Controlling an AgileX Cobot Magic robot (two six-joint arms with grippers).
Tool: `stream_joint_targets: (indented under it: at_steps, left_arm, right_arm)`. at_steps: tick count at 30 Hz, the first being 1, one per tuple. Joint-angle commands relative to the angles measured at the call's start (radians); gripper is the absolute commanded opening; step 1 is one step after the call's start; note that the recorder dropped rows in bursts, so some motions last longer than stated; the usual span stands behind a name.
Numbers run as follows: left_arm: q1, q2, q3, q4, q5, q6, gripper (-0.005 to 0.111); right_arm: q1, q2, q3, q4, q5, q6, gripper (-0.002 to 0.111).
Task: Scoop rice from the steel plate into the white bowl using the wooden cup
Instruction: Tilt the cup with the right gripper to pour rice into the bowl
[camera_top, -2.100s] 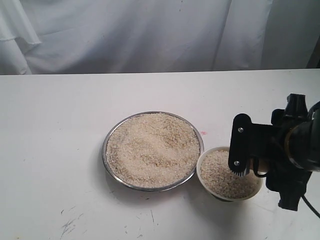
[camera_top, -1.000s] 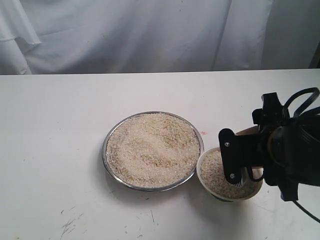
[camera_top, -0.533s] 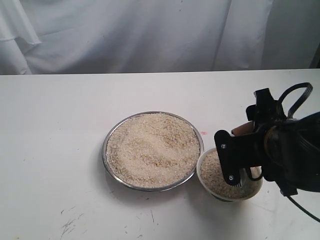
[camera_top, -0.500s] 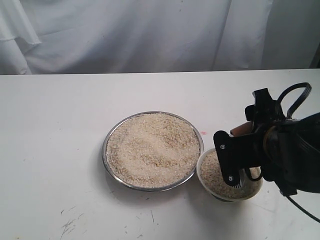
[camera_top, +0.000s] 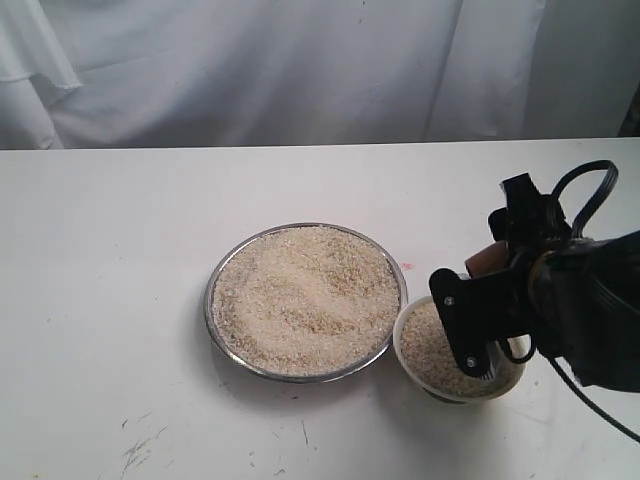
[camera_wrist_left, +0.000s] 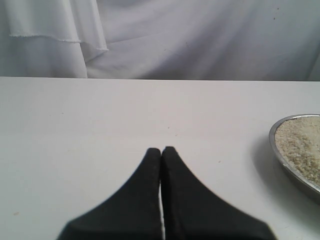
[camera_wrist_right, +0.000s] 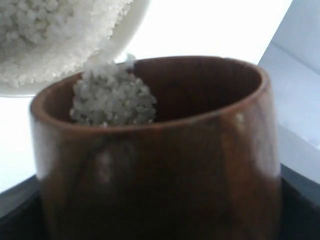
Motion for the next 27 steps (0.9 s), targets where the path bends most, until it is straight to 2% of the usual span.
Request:
stream_joint_targets:
  at_steps: [1,27]
  left_arm:
    - [-0.002,-0.005,0.005,-0.001,-0.006,-0.003,0.000]
    - [-0.002,-0.005,0.005,-0.001,-0.006,-0.003,0.000]
  right_arm:
    - [0.000,-0.002,-0.003,-0.041,0.005,-0.041,0.000]
    - [0.042,-0.002,-0.001,-0.181,0.060,-0.108,0.000]
